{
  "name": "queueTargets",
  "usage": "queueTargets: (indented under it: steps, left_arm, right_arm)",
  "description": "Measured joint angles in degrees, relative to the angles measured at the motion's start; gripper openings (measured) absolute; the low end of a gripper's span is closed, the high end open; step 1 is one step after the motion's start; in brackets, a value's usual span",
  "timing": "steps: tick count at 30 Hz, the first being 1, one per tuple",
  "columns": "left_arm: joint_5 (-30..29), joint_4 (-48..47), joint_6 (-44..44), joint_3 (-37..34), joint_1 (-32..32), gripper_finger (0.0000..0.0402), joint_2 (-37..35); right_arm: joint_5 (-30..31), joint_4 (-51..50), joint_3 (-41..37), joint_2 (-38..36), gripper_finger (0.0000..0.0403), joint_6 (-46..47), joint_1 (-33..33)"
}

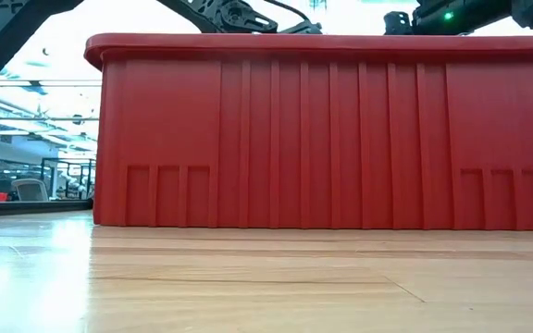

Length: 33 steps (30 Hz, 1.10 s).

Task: Pick and place slides into bin
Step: Put the black slipper into the red container

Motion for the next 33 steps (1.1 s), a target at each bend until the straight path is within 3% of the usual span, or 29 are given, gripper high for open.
queueTargets:
  steps: [10,23,33]
  left_arm:
    - [1.29,1.31,3.39,-0.08,0.07,0.0038,0.07]
    - [0.65,-1.07,4.66,-0.24,-1.26,0.0174,-2.18]
    - [-0.33,-1.34,5.28,-0.17,-2.97,0.0209,-5.79]
  right_arm:
    - [0.00,-0.51,0.00,0.00,0.0254,0.01,0.00]
    - [0.00,-1.21,0.00,0.00,0.0254,0.01,-0.02]
    - [0.02,-1.62,0.00,0.00,0.0254,0.12,-0.02]
